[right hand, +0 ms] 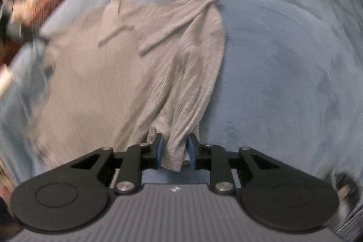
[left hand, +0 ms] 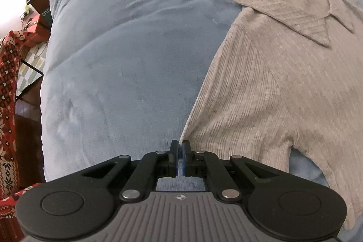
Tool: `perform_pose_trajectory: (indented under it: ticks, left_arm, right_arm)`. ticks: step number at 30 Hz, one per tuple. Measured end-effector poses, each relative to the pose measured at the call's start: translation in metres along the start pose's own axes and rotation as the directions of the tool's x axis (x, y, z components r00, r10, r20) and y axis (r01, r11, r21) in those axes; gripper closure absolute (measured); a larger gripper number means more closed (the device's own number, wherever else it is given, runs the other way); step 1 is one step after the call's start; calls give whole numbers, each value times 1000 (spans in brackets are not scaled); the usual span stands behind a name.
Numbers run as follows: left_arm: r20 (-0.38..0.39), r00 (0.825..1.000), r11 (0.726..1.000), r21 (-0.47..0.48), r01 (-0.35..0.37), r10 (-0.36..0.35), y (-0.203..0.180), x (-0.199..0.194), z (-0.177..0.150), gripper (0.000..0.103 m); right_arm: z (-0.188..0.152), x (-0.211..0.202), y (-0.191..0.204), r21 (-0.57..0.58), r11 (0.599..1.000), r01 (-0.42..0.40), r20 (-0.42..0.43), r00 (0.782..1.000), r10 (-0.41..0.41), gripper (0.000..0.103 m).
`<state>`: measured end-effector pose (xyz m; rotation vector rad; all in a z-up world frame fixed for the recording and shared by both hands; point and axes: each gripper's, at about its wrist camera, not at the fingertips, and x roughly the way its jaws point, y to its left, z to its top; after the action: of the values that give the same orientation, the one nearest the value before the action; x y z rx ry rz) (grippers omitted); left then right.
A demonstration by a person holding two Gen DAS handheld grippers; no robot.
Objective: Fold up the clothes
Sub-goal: 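Grasp the sweater hem with the right gripper and pull it straight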
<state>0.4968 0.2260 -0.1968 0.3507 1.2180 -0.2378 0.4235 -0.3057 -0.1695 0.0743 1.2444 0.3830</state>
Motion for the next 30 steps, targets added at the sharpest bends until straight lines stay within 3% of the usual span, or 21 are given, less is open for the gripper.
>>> perform_pose_trajectory:
  ticks: [2,4,7,11,16,17,20,23,26,30]
  left_arm:
    - [0,1000,1000,0,2,-2,0,0,0,100]
    - [2,1000,1000,-2,1,-1,0,0,0,100]
    - [3,1000,1000,4,-3,3,-2,-1,1,100]
    - [5,1000,999,27,-18,18,-1,-3,1,100]
    - [-9,1000,1000,8,-29,29,5,1,2,100]
    - [-13,999,1000,7,-31,31,5,2,2,100]
    - [-23,999,999,18,-32,33,2,6,2,100]
    - [-29,999,999,21,-27,27,3,8,1,100]
    - [-29,999,1000,7,-13,13,8,7,1,95]
    - [-27,1000,1000,-14,-3,2,12,7,1,95]
  right_arm:
    - [-3,-4,-12,77,997,-22,5,1000,22,79]
    - [-4,-1,-19,96,995,-31,-12,999,32,99]
    - [-2,3,-17,44,999,0,-26,1000,1,100]
    - [7,-14,-21,-29,992,123,9,992,-123,100]
    - [26,-29,-54,-130,929,347,-2,937,-351,100]
    - [28,-27,-60,-139,924,356,-16,932,-361,100]
    - [27,-20,-74,-140,950,280,-89,952,-294,99]
    - [27,-21,-65,-204,934,292,-103,943,-317,98]
    - [33,-38,-67,-159,941,297,-65,948,-310,76]
    - [56,-60,-62,-146,939,311,29,950,-310,73]
